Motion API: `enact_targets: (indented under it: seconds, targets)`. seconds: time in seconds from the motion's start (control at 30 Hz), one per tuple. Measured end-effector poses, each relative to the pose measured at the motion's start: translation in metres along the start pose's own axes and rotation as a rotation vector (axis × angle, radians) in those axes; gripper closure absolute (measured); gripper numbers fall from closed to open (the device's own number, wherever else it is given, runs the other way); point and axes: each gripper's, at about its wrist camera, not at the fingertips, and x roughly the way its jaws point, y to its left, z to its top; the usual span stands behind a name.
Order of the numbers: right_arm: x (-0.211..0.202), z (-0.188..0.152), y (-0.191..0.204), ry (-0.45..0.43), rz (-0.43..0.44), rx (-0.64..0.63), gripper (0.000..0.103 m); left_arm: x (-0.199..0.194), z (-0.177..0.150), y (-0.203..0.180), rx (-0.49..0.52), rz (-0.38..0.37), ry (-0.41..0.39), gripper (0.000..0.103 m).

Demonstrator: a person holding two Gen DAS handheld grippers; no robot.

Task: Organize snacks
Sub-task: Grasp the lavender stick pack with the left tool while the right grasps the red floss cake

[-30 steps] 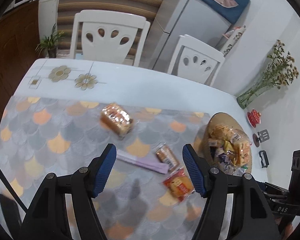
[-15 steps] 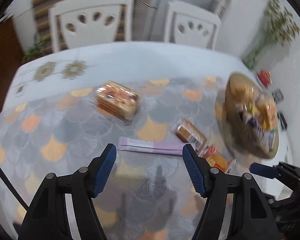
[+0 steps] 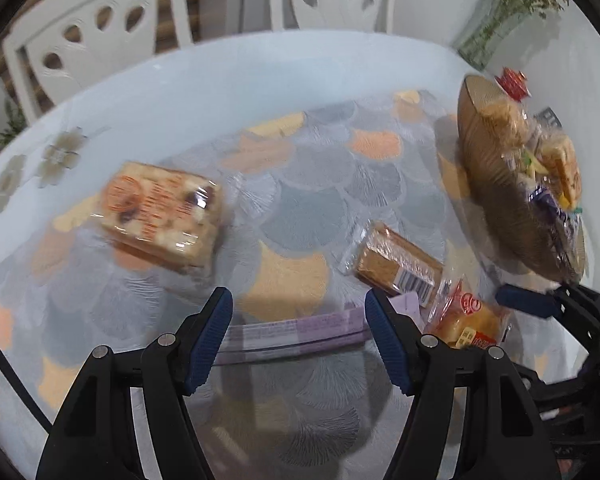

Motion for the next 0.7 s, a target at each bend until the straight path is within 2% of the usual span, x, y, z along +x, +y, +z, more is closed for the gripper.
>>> enact_targets:
  seconds: [0.07, 0.23, 0.37, 0.47, 0.7]
  targets:
    - [0.005, 0.001, -0.002, 0.023, 0.016, 0.005, 0.037, 0.008, -0.004, 0.000, 0.012, 0.000, 0.033, 0.037]
    - [0.016, 0.000, -0.009, 0.111, 0.088, 0.002, 0.037, 0.004, -0.019, 0.002, 0.039, -0.014, 0.055, 0.036]
    - [0.014, -0.011, -0.011, 0.161, 0.145, -0.031, 0.037, -0.004, -0.040, 0.002, 0.052, -0.089, 0.108, 0.036]
    - [0.013, -0.019, -0.006, 0.174, 0.127, -0.075, 0.037, -0.010, -0.056, -0.004, 0.080, -0.122, 0.143, 0.036]
    - [0.024, -0.010, 0.002, 0.148, 0.039, -0.034, 0.039, -0.007, -0.057, -0.015, 0.053, -0.037, 0.095, 0.038]
